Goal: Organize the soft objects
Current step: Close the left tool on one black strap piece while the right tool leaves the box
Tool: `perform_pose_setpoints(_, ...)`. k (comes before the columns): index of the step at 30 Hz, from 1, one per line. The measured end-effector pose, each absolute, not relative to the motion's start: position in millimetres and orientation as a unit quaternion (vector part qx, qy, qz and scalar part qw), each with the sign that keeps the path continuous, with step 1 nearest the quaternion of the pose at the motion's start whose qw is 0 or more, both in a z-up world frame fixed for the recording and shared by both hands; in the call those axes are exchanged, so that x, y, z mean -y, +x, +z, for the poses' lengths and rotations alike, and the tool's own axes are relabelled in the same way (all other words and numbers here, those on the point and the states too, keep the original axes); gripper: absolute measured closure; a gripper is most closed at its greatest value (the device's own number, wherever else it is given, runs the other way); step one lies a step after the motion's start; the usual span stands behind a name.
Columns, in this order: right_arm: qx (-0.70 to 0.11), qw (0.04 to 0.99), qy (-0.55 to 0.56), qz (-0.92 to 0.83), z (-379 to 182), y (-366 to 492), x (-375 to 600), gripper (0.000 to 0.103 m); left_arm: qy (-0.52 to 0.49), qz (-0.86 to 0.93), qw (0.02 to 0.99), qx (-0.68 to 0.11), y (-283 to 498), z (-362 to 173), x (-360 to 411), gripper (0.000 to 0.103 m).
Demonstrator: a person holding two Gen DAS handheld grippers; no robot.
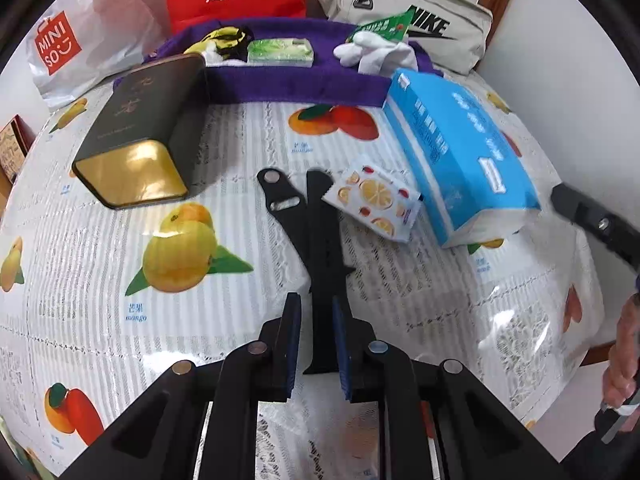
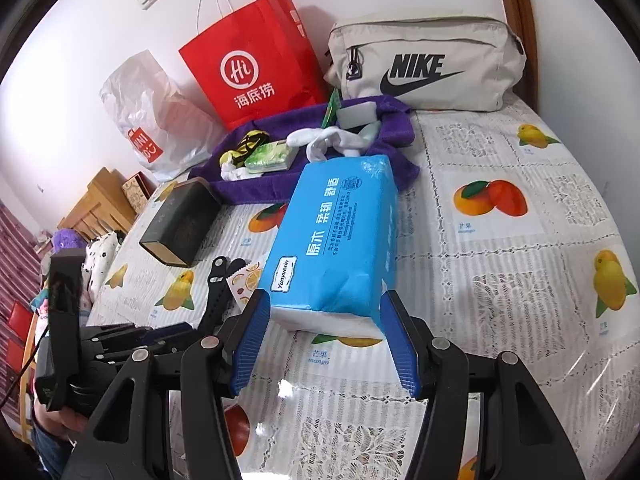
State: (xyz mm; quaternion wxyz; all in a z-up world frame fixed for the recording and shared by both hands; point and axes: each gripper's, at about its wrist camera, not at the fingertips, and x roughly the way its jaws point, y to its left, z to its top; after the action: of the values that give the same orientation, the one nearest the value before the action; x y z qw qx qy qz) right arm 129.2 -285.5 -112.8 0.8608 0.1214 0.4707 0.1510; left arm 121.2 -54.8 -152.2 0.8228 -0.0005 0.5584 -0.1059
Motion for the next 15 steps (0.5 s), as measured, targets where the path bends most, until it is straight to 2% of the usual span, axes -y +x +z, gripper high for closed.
perform_pose_setpoints(1,-0.472,0.860,0.122,0.152,-113.3,129.9,285.2,0.046,0.000,-0.110,0.823,-0.557,121.9,-151.0,56.9,0.078)
perform_pose_setpoints(3,-0.473,0.859,0.124,0.154,-114.3,131.4,284.1,0.046,0.007,-0.116,0.827,-0.549,124.3,-148.5,63.7,0.062)
perform_pose_setpoints(8,-0.476,0.857,0.123,0.157,-116.4,133.1,282.8,0.046,0.048,-0.101,0.821,-0.560,135.0,-161.3,78.6,0.061)
perform_pose_setpoints(10,-0.478,0.856,0.123,0.157,-117.6,134.0,282.5,0.046,0.067,-0.096,0.820,-0.560,135.7,-168.2,80.9,0.068)
perform_pose_setpoints(11,-0.478,0.855,0.123,0.157,-117.9,134.2,282.3,0.046,0.076,-0.096,0.824,-0.553,134.7,-167.5,81.3,0.078)
perform_pose_setpoints(15,-0.480,0.854,0.122,0.158,-117.9,136.1,280.4,0.046,0.057,-0.102,0.826,-0.551,136.0,-157.5,70.0,0.084)
